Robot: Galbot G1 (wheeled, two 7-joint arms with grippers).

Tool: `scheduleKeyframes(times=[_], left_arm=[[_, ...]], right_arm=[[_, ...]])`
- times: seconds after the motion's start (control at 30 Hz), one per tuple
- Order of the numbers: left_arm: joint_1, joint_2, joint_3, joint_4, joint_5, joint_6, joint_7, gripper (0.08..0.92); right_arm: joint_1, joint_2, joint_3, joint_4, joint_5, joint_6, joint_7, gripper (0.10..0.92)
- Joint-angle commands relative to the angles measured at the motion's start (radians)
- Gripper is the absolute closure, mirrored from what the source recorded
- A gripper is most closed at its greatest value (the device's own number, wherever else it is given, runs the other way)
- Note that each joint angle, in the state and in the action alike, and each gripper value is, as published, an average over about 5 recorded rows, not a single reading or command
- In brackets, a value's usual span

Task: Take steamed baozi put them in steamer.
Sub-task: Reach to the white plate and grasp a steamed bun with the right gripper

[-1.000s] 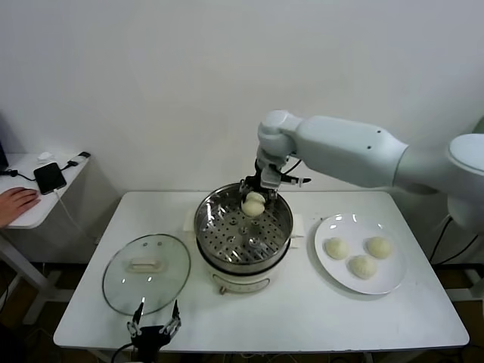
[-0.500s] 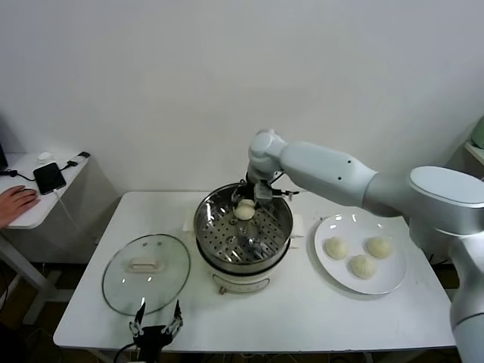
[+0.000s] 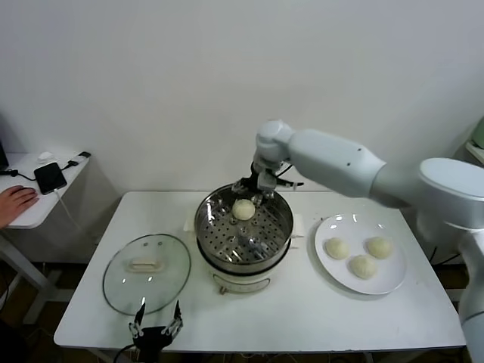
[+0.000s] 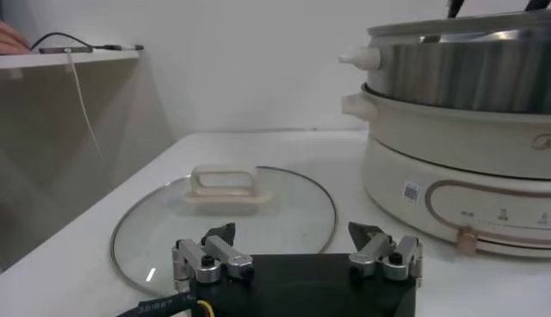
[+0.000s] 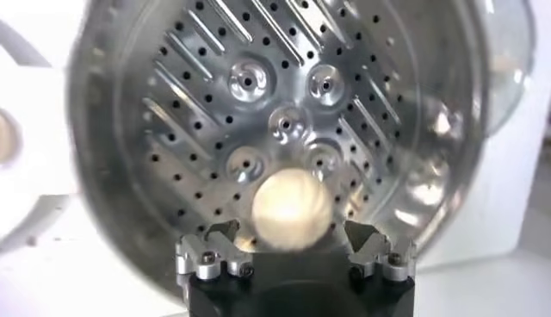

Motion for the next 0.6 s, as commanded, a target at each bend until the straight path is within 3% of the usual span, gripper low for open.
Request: scheduleKeyframes(times=[0.03, 0.33, 0.6], left_arm=[[0.000, 0.001, 0.001, -0.003, 0.003, -0.002, 0.000, 0.177], [-0.006, 0.010, -0.008, 0.003, -0.003, -0.003, 0.001, 0.177], [-0.006, 0.006, -0.018, 0.005, -0.006, -0.003, 0.000, 0.177]], right_arm=[[0.313, -0.271, -0.308, 0.067, 0.664, -0.367, -0.121, 0.203], [0.258, -0.540, -0.525, 0.173, 0.616, -0.699, -0.030, 0.203], [-0.045, -0.596, -0.326, 0.202, 0.578, -0.854, 0.064, 0.203]])
